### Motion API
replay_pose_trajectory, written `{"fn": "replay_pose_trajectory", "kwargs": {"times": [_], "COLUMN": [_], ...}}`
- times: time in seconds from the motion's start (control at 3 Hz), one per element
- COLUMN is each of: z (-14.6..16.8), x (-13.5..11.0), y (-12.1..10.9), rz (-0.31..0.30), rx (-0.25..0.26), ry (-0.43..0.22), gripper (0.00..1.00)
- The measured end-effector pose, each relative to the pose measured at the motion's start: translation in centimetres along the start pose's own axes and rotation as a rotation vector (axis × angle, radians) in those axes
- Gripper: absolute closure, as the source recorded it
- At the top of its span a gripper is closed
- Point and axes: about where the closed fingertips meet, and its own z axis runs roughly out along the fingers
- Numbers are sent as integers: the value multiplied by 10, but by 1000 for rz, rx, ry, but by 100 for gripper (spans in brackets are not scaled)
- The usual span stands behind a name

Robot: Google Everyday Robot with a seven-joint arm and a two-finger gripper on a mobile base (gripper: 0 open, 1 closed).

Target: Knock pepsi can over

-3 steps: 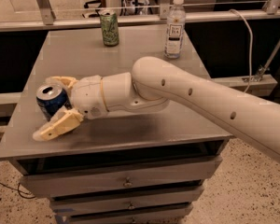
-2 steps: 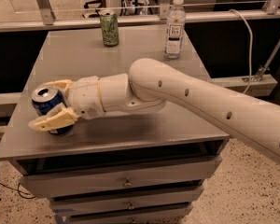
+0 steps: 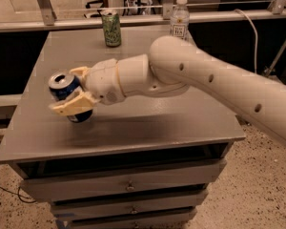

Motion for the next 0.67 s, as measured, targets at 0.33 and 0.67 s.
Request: {"fn": "replay_pose_trajectory", "kwargs": {"times": [0.33,0.67], "z": [-49,-88], "x": [-25,-19], "y": [-23,-38], "rz": [2,59], "rx": [0,-18], "ry": [125,292], "gripper": [100,100]}}
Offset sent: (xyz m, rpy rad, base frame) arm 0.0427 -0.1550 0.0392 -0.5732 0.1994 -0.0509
